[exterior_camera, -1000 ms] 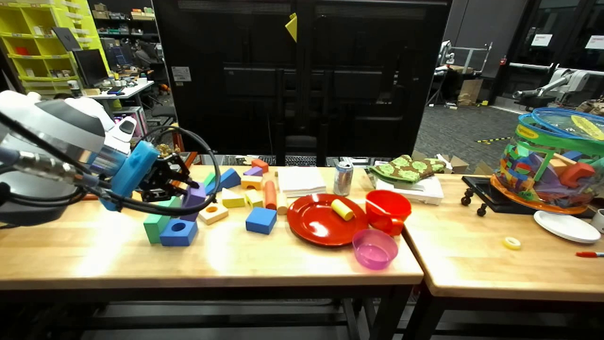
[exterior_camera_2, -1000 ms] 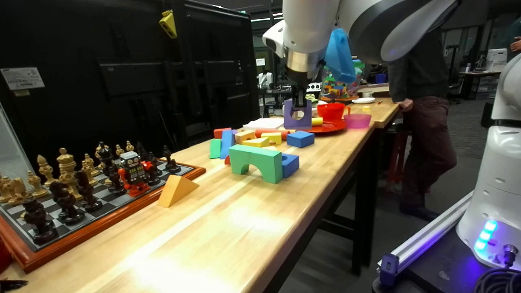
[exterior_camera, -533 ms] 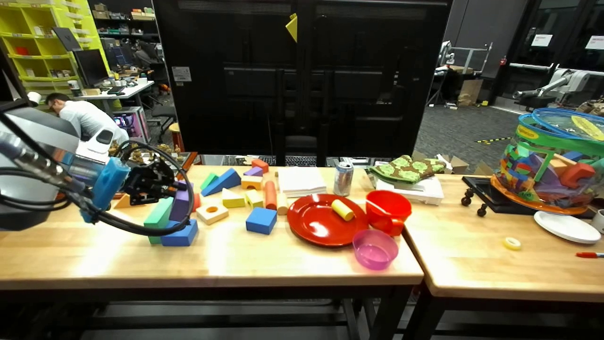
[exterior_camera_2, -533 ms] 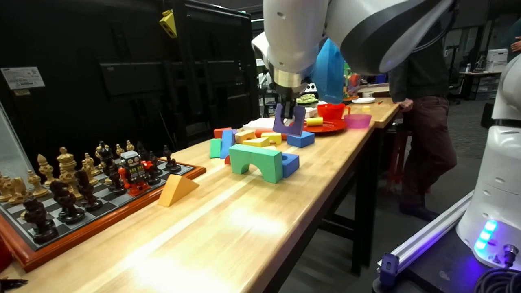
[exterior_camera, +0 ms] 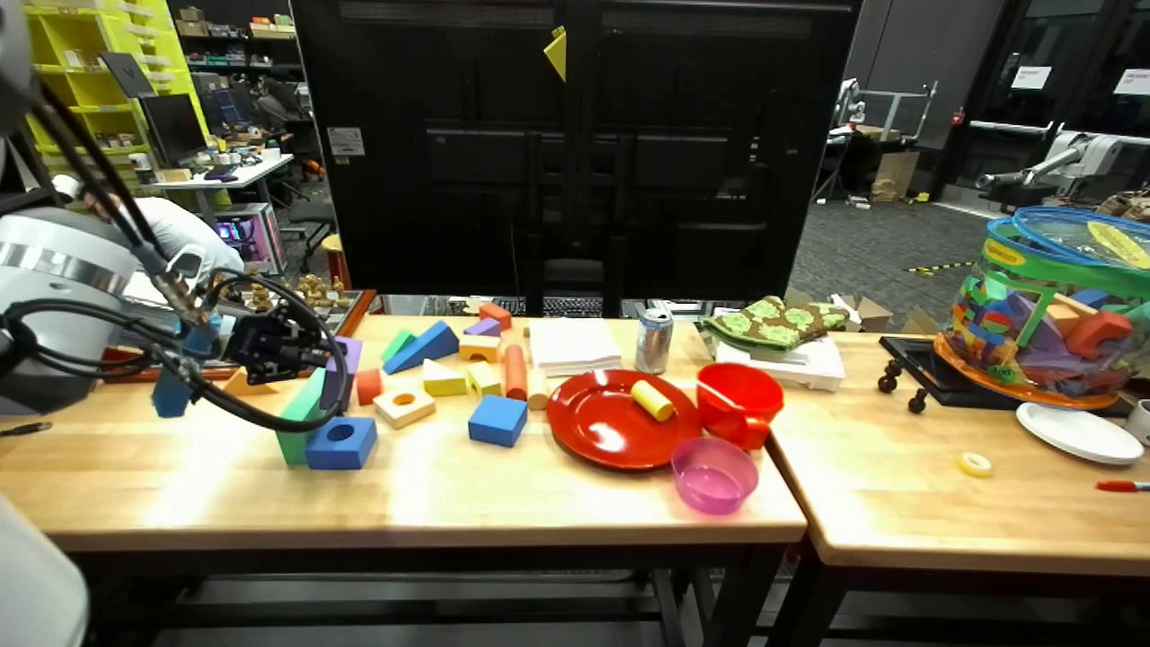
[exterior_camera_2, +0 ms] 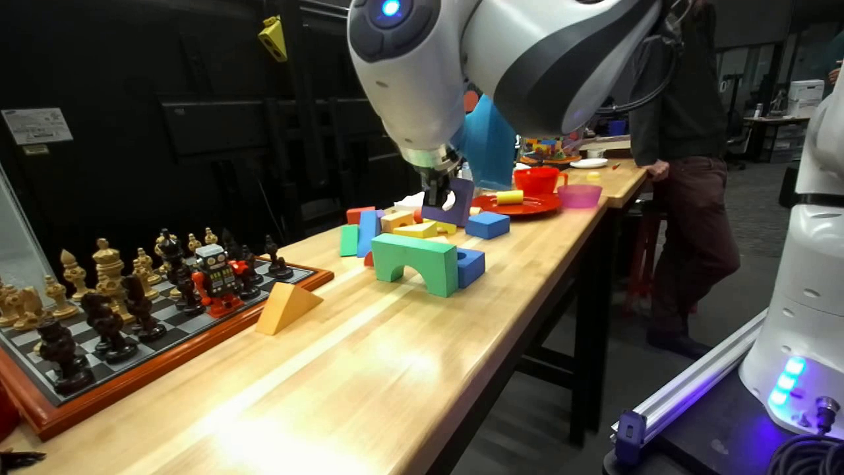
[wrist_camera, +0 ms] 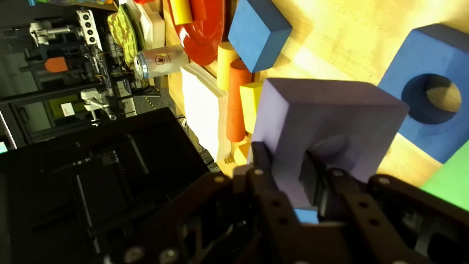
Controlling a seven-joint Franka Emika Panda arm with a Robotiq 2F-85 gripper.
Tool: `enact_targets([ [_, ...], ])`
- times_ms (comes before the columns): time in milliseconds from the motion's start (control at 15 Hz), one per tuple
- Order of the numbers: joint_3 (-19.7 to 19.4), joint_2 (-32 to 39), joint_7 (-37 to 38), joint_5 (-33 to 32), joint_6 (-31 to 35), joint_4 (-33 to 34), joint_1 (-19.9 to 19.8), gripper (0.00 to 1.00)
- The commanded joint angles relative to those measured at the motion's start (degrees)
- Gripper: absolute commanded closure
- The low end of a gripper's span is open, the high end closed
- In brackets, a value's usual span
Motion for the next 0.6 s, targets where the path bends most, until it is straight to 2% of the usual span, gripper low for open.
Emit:
enact_targets([
  [0, -1.2, 6.5, 2.3, -2.6, -5.3, 4.8, 3.3, 0.94],
  [533, -3.4, 14.5, 4.1, -5.5, -14.7, 11.1, 9.7, 0.94],
])
